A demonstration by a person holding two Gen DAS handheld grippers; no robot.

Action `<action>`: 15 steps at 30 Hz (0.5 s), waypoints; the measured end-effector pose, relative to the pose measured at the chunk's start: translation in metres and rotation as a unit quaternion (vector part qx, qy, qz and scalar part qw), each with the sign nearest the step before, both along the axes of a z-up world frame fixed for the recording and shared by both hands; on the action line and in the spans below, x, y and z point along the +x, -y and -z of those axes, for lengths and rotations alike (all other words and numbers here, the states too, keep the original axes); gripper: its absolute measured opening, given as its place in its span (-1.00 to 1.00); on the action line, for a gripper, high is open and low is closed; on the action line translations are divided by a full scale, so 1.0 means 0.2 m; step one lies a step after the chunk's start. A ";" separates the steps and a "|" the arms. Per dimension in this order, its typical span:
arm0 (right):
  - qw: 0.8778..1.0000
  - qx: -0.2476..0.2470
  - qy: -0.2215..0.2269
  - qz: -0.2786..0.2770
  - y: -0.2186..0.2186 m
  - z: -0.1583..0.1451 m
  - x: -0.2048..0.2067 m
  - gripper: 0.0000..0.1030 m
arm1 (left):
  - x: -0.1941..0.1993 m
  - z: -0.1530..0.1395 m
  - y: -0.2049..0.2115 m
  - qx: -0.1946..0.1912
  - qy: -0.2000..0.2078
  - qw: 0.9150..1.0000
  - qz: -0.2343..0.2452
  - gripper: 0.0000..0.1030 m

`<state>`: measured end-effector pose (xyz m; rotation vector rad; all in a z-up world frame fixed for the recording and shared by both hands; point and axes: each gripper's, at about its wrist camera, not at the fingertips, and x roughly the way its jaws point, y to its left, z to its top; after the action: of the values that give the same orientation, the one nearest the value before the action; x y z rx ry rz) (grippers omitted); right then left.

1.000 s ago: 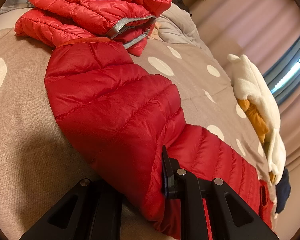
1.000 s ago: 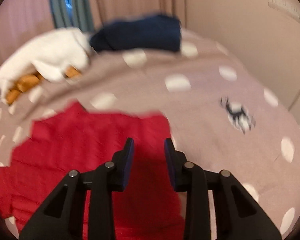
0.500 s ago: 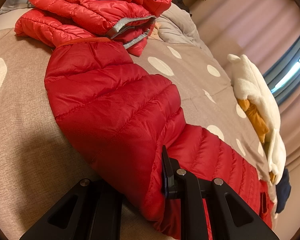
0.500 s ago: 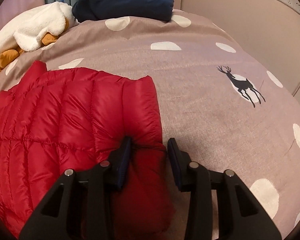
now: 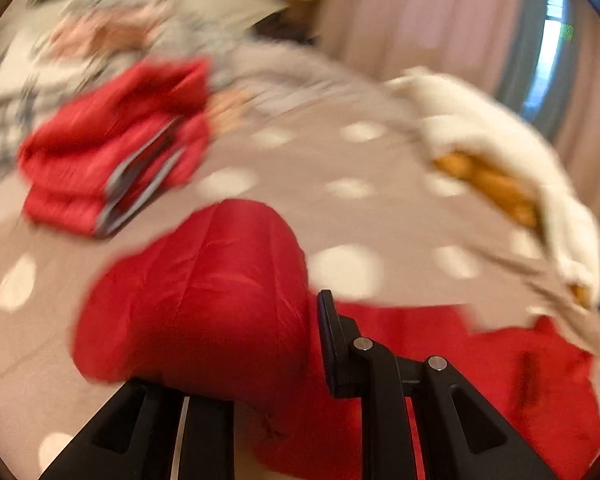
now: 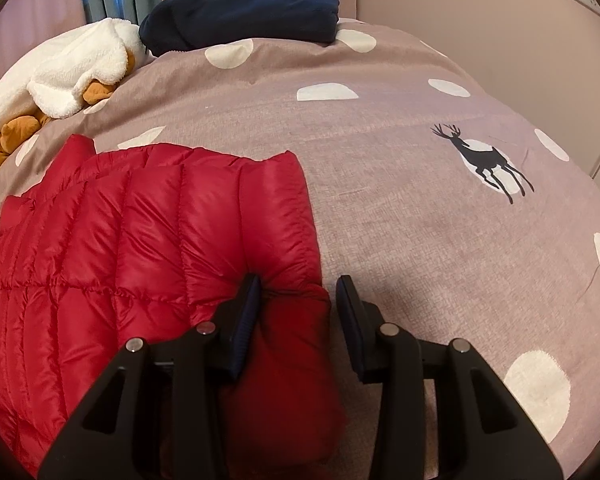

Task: Fold large clothes

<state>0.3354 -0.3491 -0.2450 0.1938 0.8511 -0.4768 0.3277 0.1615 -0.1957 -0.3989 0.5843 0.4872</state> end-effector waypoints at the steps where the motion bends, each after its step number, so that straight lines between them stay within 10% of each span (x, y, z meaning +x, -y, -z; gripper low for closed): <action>1: 1.000 0.002 0.001 0.000 0.00 0.00 0.00 -0.23 | 0.01 -0.05 0.09 0.007 0.012 1.000 0.022 -0.62; 8: 1.000 0.015 0.018 0.014 0.01 -0.07 -0.07 -0.16 | 0.03 -0.33 0.81 0.048 0.074 0.979 0.182 -0.62; 15: 0.998 0.001 0.066 0.024 -0.05 -0.47 -0.37 -0.16 | 0.00 -0.39 1.18 0.047 0.083 0.962 0.258 -0.62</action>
<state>0.2608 -0.3399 -0.1509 0.2444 0.7186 -0.5023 0.3268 -0.0749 -0.1169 -0.1820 0.4774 -0.0202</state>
